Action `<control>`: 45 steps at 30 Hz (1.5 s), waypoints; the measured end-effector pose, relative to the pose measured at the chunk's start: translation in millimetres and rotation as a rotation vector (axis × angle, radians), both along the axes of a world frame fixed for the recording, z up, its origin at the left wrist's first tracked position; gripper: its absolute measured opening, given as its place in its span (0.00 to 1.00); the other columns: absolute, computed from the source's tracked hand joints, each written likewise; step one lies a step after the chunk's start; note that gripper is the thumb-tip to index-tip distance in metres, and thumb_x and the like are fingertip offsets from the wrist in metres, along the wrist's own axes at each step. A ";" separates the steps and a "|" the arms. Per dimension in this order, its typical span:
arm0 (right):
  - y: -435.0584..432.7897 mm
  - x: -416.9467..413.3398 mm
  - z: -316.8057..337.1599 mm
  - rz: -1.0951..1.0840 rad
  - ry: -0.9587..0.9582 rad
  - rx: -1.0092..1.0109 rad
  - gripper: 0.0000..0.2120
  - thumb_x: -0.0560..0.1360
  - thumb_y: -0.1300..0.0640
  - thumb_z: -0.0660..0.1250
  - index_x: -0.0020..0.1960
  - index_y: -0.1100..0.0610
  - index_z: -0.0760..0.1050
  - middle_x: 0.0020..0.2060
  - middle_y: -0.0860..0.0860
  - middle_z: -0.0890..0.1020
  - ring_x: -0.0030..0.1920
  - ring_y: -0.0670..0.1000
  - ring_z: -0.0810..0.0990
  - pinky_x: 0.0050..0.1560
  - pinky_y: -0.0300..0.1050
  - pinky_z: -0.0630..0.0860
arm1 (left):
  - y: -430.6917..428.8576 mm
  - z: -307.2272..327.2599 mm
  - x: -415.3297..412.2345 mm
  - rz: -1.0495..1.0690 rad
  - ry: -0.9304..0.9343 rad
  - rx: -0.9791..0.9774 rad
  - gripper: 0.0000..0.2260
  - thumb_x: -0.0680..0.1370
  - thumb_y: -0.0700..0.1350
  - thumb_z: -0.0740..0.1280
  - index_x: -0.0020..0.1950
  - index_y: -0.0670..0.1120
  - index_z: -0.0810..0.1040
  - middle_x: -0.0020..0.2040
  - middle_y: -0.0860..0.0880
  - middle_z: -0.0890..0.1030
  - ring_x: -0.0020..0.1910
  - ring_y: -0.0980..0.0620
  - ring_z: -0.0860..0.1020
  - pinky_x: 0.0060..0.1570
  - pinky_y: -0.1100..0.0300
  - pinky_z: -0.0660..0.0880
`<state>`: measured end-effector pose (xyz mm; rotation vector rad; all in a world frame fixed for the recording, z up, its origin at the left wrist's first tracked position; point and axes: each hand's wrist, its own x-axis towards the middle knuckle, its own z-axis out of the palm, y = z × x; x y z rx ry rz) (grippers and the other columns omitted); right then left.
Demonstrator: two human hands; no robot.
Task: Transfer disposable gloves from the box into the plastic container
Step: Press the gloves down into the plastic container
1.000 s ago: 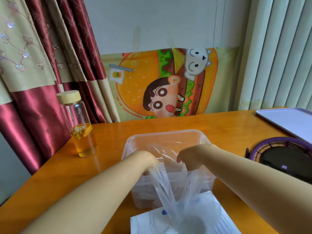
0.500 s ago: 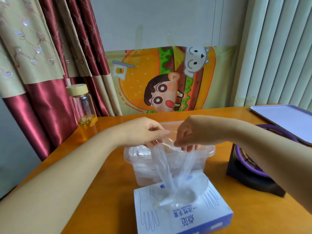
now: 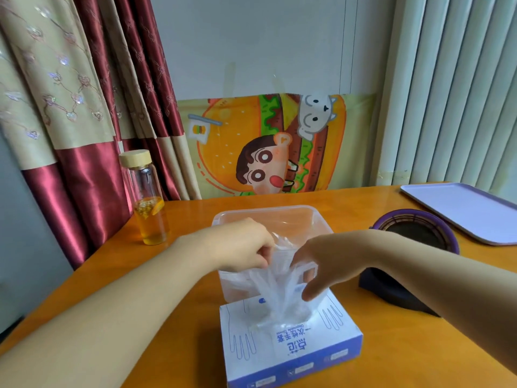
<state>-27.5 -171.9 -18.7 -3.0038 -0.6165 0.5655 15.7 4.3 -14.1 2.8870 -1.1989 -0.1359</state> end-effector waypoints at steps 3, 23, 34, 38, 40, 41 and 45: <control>-5.2 0.7 8.8 -0.031 -0.031 0.032 0.31 0.71 0.41 0.69 0.71 0.49 0.67 0.68 0.44 0.72 0.64 0.48 0.74 0.67 0.43 0.69 | 8.7 24.0 -5.4 0.025 -0.001 -0.204 0.03 0.79 0.47 0.66 0.46 0.52 0.78 0.43 0.60 0.77 0.41 0.64 0.75 0.38 0.74 0.70; 0.4 30.6 26.5 -0.301 -0.085 1.146 0.27 0.63 0.41 0.70 0.60 0.48 0.76 0.54 0.47 0.81 0.56 0.46 0.80 0.57 0.44 0.76 | 51.9 44.0 36.1 0.488 0.819 -1.675 0.15 0.79 0.42 0.55 0.34 0.46 0.72 0.35 0.47 0.78 0.43 0.46 0.78 0.49 0.49 0.75; 24.1 54.8 12.8 -0.515 -0.028 1.391 0.50 0.52 0.43 0.79 0.70 0.51 0.65 0.56 0.52 0.79 0.56 0.52 0.78 0.58 0.49 0.74 | 39.9 39.9 45.4 0.473 1.068 -1.860 0.09 0.78 0.41 0.57 0.46 0.43 0.77 0.51 0.43 0.77 0.58 0.44 0.75 0.56 0.46 0.76; 23.8 59.1 20.5 -0.408 -0.352 1.151 0.32 0.66 0.44 0.75 0.62 0.61 0.73 0.41 0.46 0.75 0.44 0.47 0.74 0.46 0.43 0.72 | 35.6 37.4 42.4 0.488 1.065 -1.832 0.10 0.79 0.41 0.57 0.47 0.41 0.78 0.51 0.42 0.77 0.54 0.44 0.76 0.49 0.49 0.78; 24.3 61.7 26.7 -0.378 -0.393 1.115 0.30 0.65 0.40 0.74 0.60 0.57 0.76 0.50 0.45 0.78 0.54 0.49 0.77 0.59 0.49 0.74 | 32.6 35.2 41.4 0.510 1.063 -1.821 0.10 0.79 0.42 0.56 0.48 0.42 0.77 0.53 0.41 0.77 0.54 0.44 0.76 0.47 0.49 0.79; 25.7 62.7 29.7 -0.348 -0.410 1.075 0.28 0.63 0.38 0.74 0.57 0.55 0.80 0.51 0.46 0.81 0.56 0.51 0.78 0.59 0.52 0.75 | 31.7 34.4 41.1 0.519 1.072 -1.820 0.10 0.79 0.42 0.56 0.47 0.42 0.77 0.54 0.41 0.77 0.54 0.44 0.76 0.47 0.49 0.79; 24.0 60.5 40.2 -0.288 -0.533 1.019 0.26 0.65 0.38 0.71 0.46 0.61 0.82 0.44 0.60 0.84 0.47 0.61 0.81 0.48 0.58 0.78 | 35.4 31.4 41.3 0.551 0.971 -1.733 0.11 0.79 0.42 0.56 0.52 0.45 0.78 0.44 0.46 0.77 0.46 0.48 0.76 0.42 0.52 0.77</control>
